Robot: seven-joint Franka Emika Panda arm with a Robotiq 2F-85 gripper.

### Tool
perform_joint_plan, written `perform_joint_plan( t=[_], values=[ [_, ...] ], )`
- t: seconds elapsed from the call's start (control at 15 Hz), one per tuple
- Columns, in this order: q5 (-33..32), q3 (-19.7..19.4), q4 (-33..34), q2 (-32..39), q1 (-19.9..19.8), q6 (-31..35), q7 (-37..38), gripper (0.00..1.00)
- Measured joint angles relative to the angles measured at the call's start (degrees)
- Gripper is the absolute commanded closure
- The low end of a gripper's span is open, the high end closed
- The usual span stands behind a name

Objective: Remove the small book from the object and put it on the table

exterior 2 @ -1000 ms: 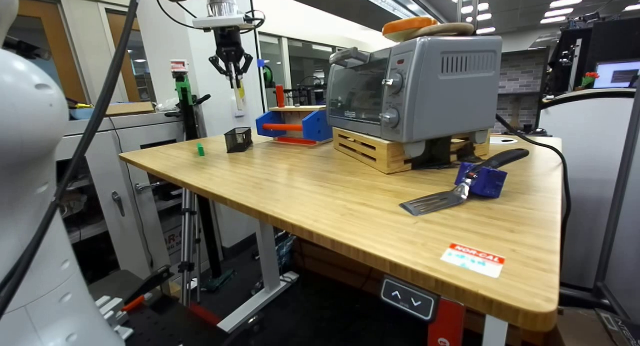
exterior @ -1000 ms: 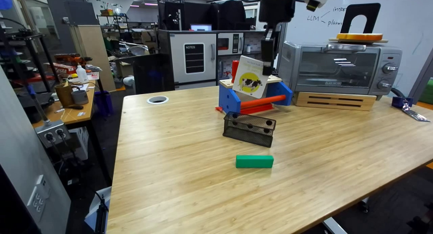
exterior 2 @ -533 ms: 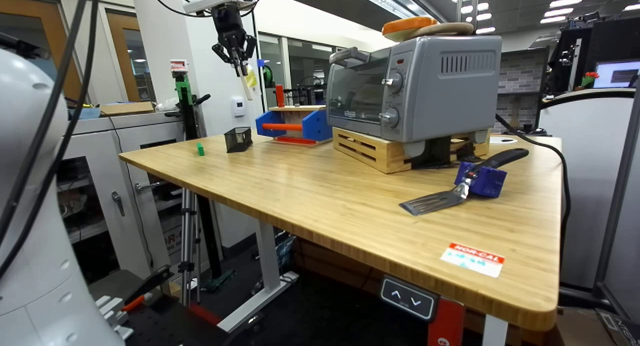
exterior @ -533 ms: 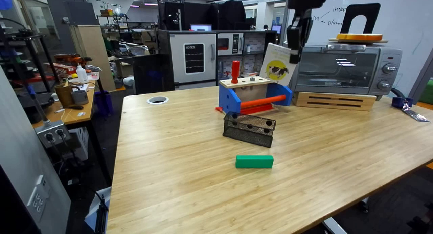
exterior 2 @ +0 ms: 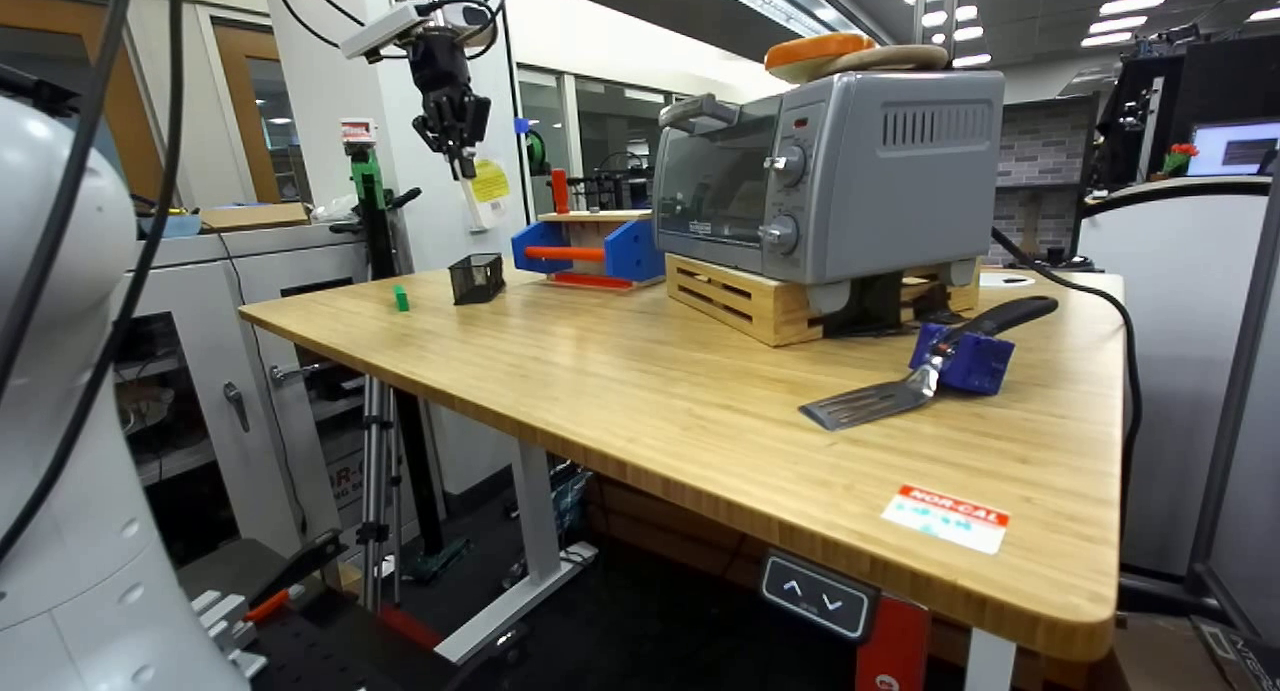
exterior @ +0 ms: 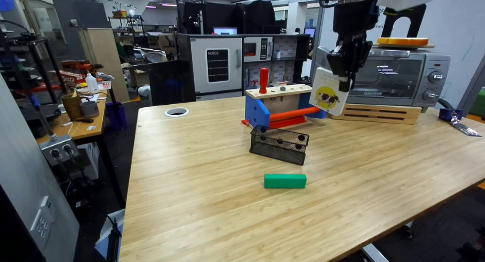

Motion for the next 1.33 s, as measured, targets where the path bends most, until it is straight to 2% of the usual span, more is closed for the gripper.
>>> perform_joint_plan(
  t=[0.33, 0.8, 1.33],
  values=[
    [1.18, 0.52, -0.69, 0.16, 0.02, -0.03, 7.45, 0.96],
    [7.30, 0.34, -5.48, 0.58, -0.10, 0.18, 22.73, 0.96],
    [15.35, 0.63, -10.35, 0.08, 0.00, 3.81, 31.12, 0.96]
  ],
)
